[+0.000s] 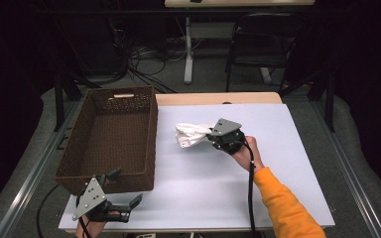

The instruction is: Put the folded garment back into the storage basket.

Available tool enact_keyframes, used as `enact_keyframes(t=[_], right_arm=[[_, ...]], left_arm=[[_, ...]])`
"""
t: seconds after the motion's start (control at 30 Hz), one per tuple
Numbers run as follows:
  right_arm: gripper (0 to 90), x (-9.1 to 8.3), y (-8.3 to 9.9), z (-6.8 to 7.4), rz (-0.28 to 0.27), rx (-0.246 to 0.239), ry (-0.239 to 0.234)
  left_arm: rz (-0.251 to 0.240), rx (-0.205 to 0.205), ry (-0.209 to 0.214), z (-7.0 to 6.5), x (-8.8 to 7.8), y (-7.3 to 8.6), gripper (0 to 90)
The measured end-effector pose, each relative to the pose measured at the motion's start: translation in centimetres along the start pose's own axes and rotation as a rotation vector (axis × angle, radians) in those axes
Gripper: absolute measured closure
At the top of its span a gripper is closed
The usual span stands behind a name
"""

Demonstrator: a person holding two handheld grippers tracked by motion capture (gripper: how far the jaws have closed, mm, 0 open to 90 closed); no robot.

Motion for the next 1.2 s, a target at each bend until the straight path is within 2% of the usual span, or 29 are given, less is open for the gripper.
enact_keyframes(t=[0.3,0.5,0.83,1.2], right_arm=[[75.6,-0.4,-0.2,-0.2,0.000,-0.013,-0.006],[75.6,-0.6,-0.2,-0.4,0.001,-0.005,-0.004],[75.6,-1.9,-1.7,-0.6,-0.029,-0.018,0.006],[75.6,-2.2,-2.2,-0.6,-0.030,-0.026,-0.002]], left_arm=[[0.005,0.006,0.001,0.0,0.0,0.0,0.4],[0.002,0.001,0.004,-0.1,0.0,0.0,0.4],[0.002,0.005,0.005,-0.1,0.0,0.0,0.4],[0.005,0.008,0.004,-0.1,0.1,0.0,0.4]])
Point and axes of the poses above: each handheld gripper's, and its own axes: x roughly forward along the jaws, y roughly out of its underside, z roughly to its left, the point moved 8 cm from there along x, roughly forward along the jaws, and after that the axes turned 7 degrees about -x, right-handed, at the moved point
